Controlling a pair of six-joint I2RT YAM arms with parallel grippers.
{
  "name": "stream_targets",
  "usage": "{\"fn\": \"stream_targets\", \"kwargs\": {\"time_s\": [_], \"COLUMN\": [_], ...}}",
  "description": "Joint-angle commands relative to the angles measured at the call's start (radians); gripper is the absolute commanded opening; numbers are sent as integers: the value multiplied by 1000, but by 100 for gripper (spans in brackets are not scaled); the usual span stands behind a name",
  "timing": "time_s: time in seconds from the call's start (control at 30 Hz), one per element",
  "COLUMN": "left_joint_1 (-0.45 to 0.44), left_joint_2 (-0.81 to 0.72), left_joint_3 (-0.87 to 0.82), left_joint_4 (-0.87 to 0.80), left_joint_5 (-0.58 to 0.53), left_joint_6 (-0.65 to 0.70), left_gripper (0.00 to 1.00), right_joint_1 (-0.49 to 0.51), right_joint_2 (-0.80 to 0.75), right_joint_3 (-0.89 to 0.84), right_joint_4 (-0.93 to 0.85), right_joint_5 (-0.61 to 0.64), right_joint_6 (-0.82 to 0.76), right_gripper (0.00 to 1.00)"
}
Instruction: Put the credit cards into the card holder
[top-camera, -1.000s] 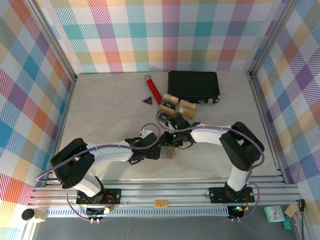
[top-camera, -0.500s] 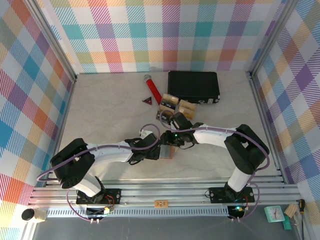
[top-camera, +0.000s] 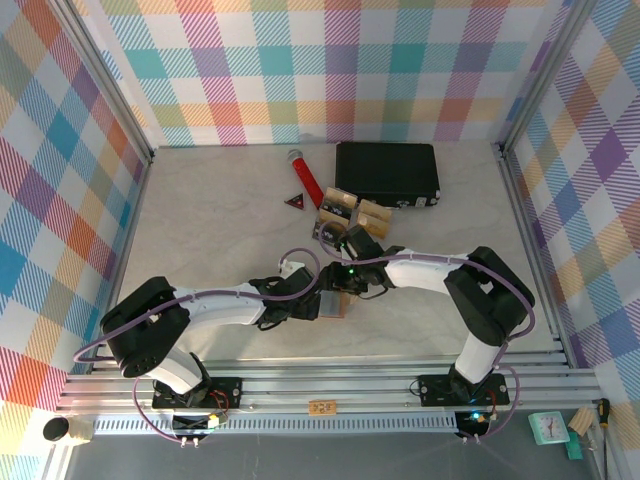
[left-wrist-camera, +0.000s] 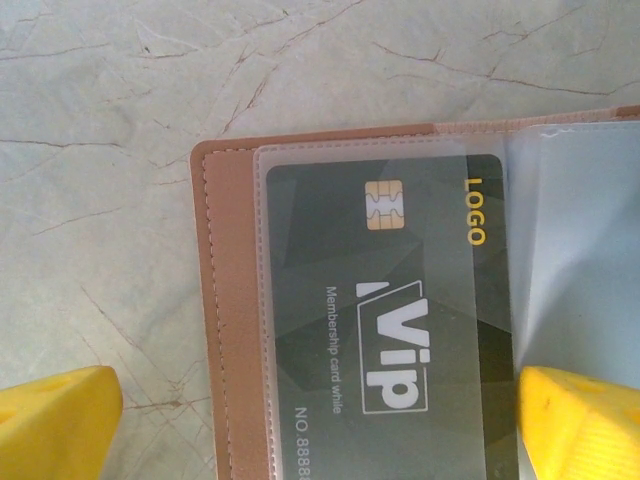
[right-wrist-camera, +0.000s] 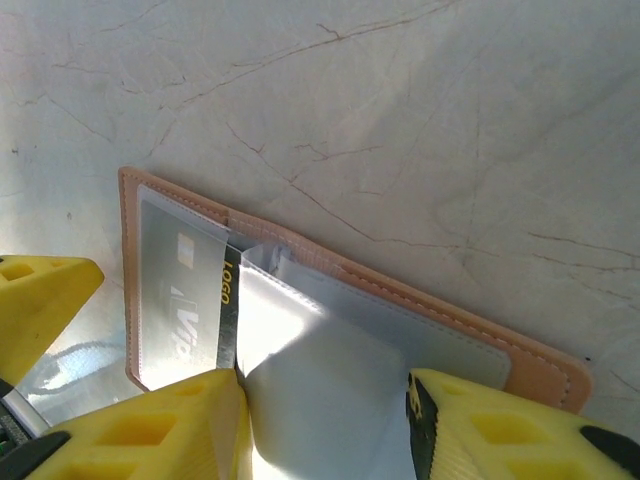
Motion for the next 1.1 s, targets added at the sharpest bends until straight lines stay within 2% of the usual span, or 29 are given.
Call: {"fn": "stream_targets", "kwargs": {"time_s": [0.0, 0.3, 0.77, 0.93, 1.07], "left_joint_1": [8, 8, 8, 17, 42], "left_joint_2": [-12, -15, -40, -114, -234], "left_joint_3": [-22, -23, -24, -26, -42], "left_joint_4": [-25, -24, -25, -47, -95], "left_joint_5": [-8, -7, -10, -40, -86], "left_joint_6": [-11, -10, -11, -16, -36], "left_gripper": [100, 100, 100, 100, 100], "right_joint_1": [5, 6, 15, 31, 58], "right_joint_2": [-35, -29, 18, 8, 5], "right_joint_3": [-24, -31, 41, 69, 102], "right_joint_4": [-1, 15, 14, 5, -9], "right_joint_5": [14, -13, -85, -100, -102], "right_joint_6": [10, 15, 7, 13, 23], "right_gripper": [55, 57, 51, 51, 51]}}
